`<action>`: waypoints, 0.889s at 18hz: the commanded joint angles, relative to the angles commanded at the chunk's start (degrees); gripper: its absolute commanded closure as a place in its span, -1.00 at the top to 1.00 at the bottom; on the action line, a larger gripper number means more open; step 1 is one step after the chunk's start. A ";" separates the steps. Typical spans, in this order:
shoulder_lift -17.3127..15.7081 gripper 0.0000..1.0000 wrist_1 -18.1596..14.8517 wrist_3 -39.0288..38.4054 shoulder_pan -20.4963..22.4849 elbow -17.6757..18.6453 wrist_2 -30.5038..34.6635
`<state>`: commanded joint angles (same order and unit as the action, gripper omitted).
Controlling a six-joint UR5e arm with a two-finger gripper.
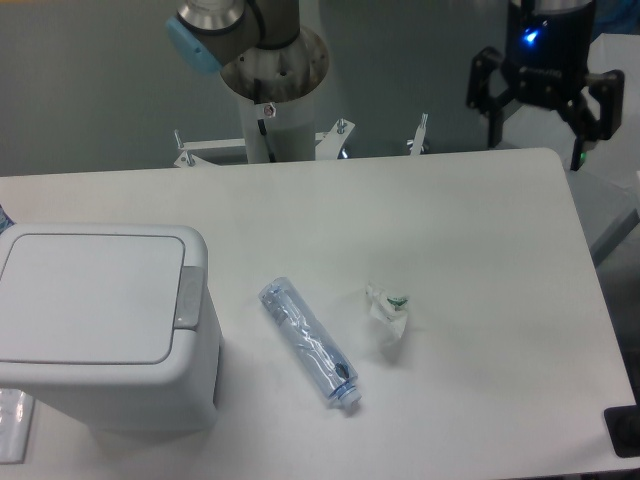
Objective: Open the trash can
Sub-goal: 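Move the gripper across the table to above the trash can lid edge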
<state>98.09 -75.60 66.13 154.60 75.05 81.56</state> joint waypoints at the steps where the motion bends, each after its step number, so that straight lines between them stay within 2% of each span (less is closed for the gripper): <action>1: -0.09 1.00 0.71 -3.34 -0.87 0.88 -0.17; 4: -0.09 1.00 3.95 -14.58 -5.09 2.20 -0.35; 7: 0.17 1.00 8.70 -27.68 -7.82 3.96 -0.70; 9: 0.26 1.00 10.38 -34.80 -9.05 4.58 -2.36; 12: 0.26 1.00 10.74 -41.41 -9.50 4.67 -6.32; 16: 0.00 1.00 10.65 -44.06 -12.56 6.68 -4.76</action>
<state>98.09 -64.95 22.06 142.04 81.74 76.81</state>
